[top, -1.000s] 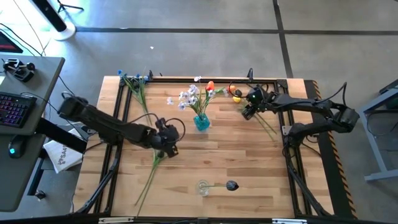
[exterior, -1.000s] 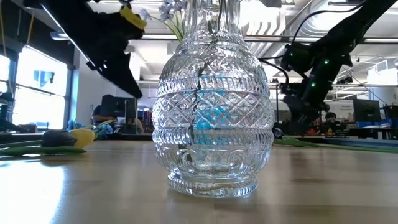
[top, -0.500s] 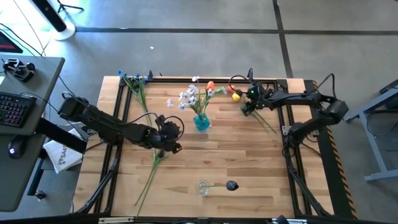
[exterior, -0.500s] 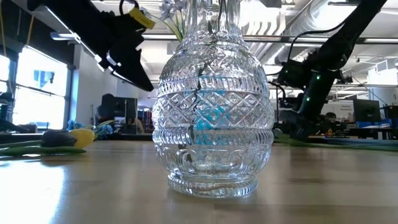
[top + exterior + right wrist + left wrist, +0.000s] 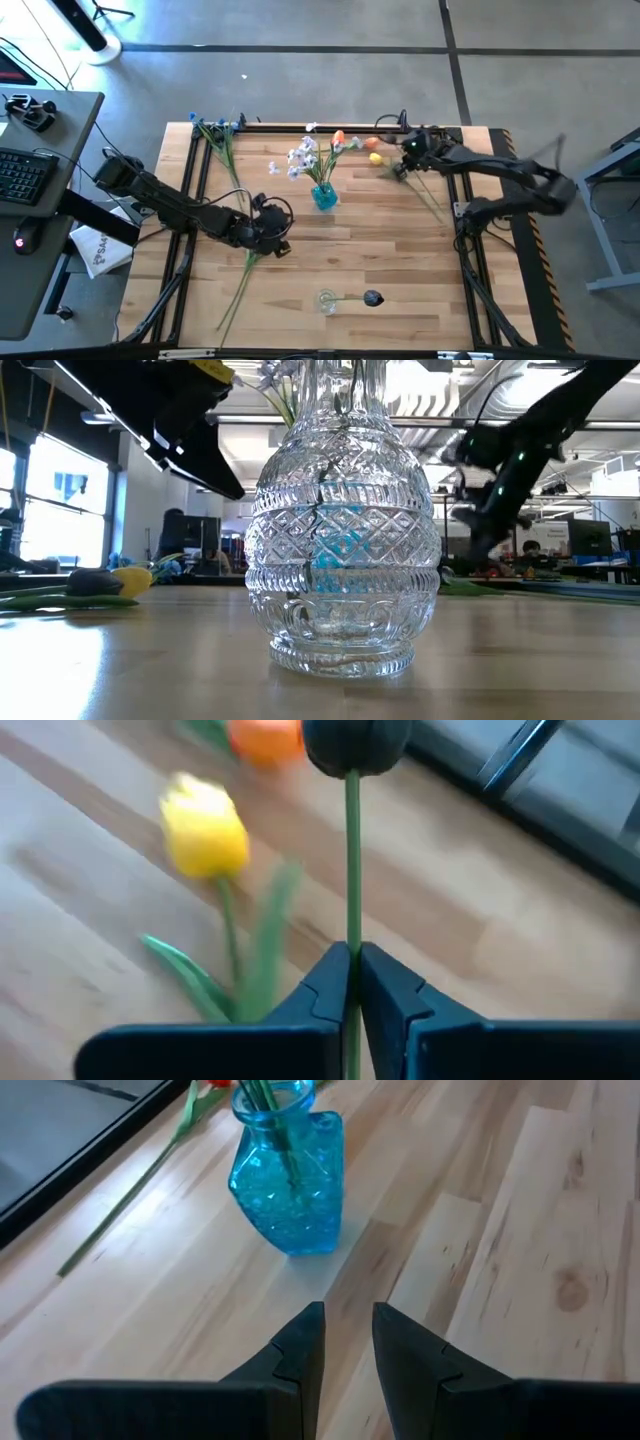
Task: Sort flowers into vase by color
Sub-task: Put the top right black tulip into the transparent vase
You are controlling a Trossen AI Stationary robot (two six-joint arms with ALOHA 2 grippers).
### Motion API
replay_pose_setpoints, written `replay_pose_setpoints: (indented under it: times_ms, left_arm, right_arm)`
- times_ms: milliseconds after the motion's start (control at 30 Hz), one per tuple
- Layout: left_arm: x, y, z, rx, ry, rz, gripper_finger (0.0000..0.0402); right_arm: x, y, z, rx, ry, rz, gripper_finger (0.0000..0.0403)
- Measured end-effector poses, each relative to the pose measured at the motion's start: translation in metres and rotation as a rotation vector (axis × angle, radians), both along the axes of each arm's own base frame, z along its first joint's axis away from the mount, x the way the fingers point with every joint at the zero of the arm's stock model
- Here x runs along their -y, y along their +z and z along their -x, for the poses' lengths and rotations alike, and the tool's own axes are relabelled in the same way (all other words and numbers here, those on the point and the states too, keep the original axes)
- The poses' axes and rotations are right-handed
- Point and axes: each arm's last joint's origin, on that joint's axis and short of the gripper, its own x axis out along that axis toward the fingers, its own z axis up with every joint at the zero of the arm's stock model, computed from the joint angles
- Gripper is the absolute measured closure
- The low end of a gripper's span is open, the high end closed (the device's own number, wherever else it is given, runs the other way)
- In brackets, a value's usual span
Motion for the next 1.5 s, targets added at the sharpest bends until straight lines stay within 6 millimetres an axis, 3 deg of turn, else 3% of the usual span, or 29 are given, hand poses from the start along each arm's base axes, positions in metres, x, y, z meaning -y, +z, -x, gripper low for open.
replay_pose_setpoints:
  times_ms: [267,433,567,667,800,967,1100,1233,1367,1500]
  left_arm:
    - [-0.001,0.0,0.0,0.002,0.024,-0.031,0.0326]
    - [0.002,0.0,0.001,0.021,0.035,-0.016,0.0326]
    - [0.006,0.001,0.002,0.046,0.045,-0.02,0.0326]
    - [0.012,0.002,0.002,0.076,0.033,0.0,0.0326]
    - [0.023,0.002,0.006,0.092,0.005,0.025,0.0326]
    - [0.035,0.004,0.01,0.122,-0.023,0.017,0.0326]
    - [0.041,0.006,0.011,0.168,-0.022,0.019,0.0326]
    - [0.042,0.009,0.009,0.2,-0.01,-0.003,0.0326]
    - [0.04,0.011,0.006,0.205,-0.023,-0.032,0.0326]
    - [0.039,0.011,0.005,0.201,-0.026,-0.035,0.0326]
  right_arm:
    - [-0.04,0.072,0.007,0.338,0.133,0.272,0.0394]
    - [-0.083,0.117,0.013,0.659,0.387,0.433,0.04]
    - [-0.123,0.152,0.026,1.012,0.647,0.499,0.0401]
    - [-0.148,0.168,0.036,1.277,0.855,0.528,0.0401]
    - [-0.177,0.167,0.04,1.581,1.075,0.579,0.0402]
    - [-0.208,0.143,0.03,1.789,1.142,0.7,0.0402]
    - [-0.232,0.124,0.005,1.799,1.151,0.733,0.0402]
    - [-0.252,0.122,-0.033,1.769,1.19,0.716,0.0402]
    - [-0.262,0.122,-0.07,1.745,1.213,0.648,0.0403]
    - [-0.265,0.121,-0.09,1.769,1.276,0.55,0.0403]
